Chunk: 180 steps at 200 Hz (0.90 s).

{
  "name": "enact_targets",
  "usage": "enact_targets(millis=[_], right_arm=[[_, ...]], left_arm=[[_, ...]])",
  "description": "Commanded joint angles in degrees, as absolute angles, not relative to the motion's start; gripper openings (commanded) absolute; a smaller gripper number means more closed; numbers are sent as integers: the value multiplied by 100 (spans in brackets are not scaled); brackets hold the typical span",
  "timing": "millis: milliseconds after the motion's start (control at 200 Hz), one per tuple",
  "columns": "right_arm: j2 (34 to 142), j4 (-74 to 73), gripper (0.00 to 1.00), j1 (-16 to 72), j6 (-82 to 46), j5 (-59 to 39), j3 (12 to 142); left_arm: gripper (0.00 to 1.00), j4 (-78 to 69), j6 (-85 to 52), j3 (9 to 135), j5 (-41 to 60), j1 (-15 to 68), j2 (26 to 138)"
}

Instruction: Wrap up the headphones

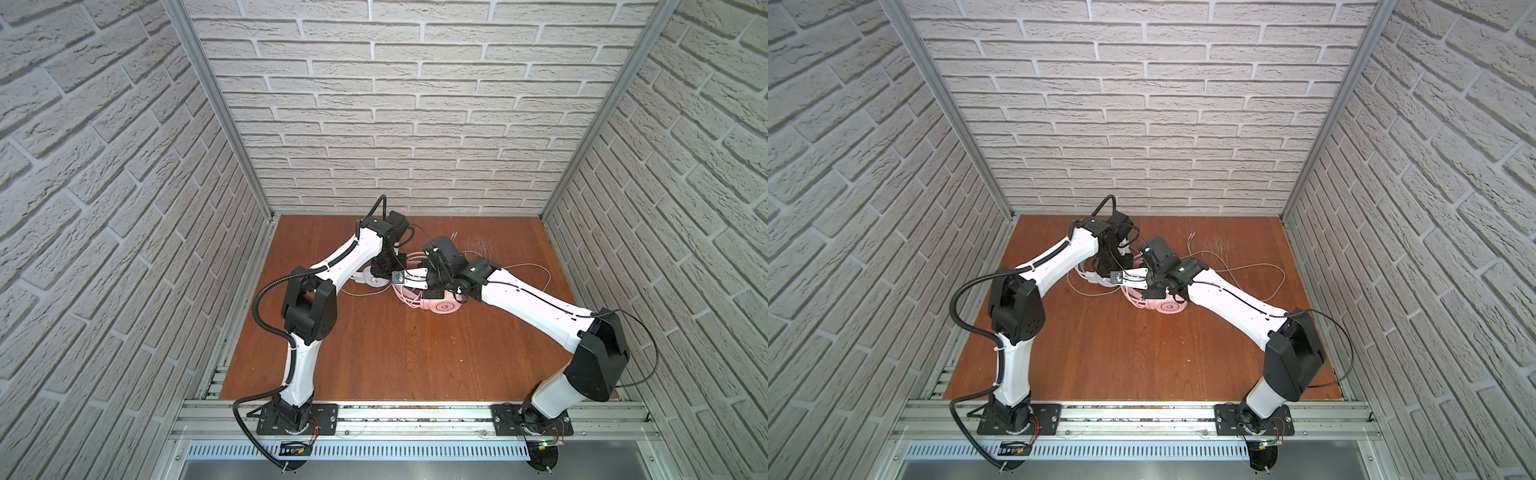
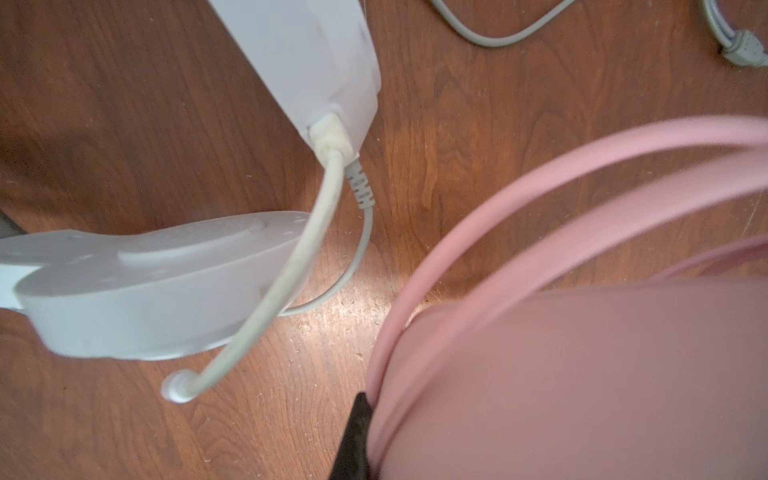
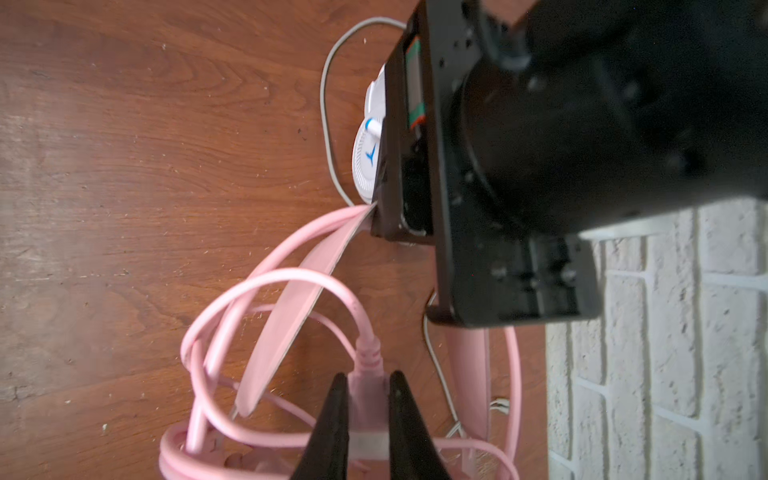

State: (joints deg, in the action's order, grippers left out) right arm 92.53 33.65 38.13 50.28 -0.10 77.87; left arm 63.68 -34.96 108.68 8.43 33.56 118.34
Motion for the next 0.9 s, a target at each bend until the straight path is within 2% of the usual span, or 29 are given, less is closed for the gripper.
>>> enact_targets(millis=[0,305,755,895], right_arm=[[9363,3739,6,3707,4804,-133,8026],[9621,4138,9,3496,4711,-70,8279],[9633,4070,29,3472,4672,48,8319],[9633,4052,31,3472,4617,12,8336]], left_arm=[[0,6372,-3497,11024,1179,3366,11522],[0,6443,-3627,11033,1225,3309,11485],[0,6726,-3781,11209,1222,3240,11610],[0,6825,-3823,11310,1243,3234,11703]])
